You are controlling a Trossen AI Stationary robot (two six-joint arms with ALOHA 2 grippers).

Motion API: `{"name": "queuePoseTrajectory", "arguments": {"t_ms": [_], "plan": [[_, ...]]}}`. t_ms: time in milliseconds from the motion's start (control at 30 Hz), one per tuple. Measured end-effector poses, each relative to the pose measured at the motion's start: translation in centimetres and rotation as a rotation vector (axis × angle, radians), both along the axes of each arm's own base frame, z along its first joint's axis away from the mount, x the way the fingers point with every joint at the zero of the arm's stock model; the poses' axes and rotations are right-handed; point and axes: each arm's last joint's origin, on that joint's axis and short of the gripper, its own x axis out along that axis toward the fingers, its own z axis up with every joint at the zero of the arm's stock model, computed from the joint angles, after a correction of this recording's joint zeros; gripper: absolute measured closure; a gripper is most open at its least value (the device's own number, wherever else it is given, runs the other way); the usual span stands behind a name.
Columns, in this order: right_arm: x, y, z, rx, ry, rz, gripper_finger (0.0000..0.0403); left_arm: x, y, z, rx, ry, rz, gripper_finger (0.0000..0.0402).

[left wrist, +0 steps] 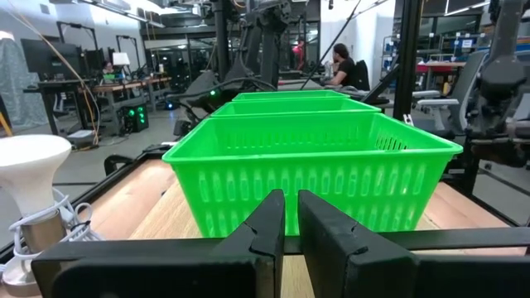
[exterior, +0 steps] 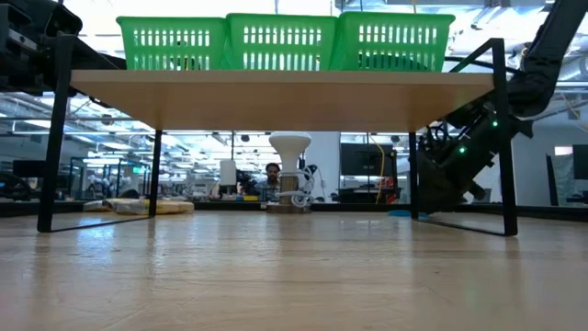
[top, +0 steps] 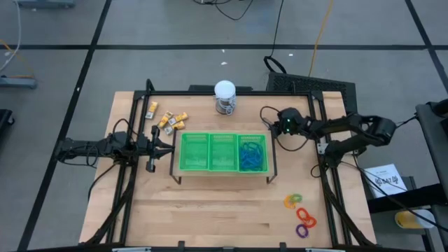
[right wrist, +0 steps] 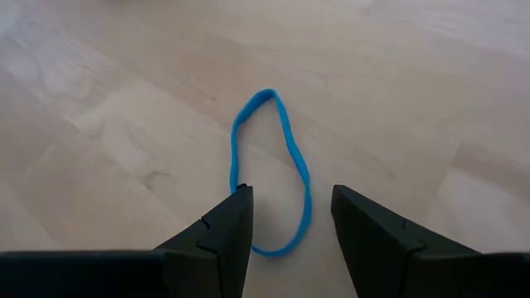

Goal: Pick & Place Office Desk Supplies
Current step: Put the blue rubber band into the right green bin on the shelf

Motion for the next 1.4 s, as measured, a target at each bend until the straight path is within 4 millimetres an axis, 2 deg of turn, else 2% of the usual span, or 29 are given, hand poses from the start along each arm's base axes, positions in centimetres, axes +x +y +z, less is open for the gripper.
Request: {"name": "queuePoseTrajectory", "arguments": {"t_ms": [267, 700, 1033, 1400], "plan": [[0.07, -0.06, -0.62, 0.013, 0.029, -0.001, 0.0257, 0.0, 0.0, 0.0, 0.0, 0.0, 0.0, 0.0357], [-0.09, -0.06, -0.74, -0.009, 0.062, -0.003, 0.0352, 0.0, 0.0, 0.0, 0.0, 0.0, 0.0, 0.0357], [-0.16, -0.08, -0.79, -0.041, 0.094, 0.011, 0.0397, 0.0, 0.0, 0.0, 0.0, 0.0, 0.0, 0.0357], [-0.06, -0.22, -0.51, -0.091, 0.097, 0.027, 0.0401, 0.0, 0.0, 0.0, 0.0, 0.0, 0.0, 0.0357]]}}
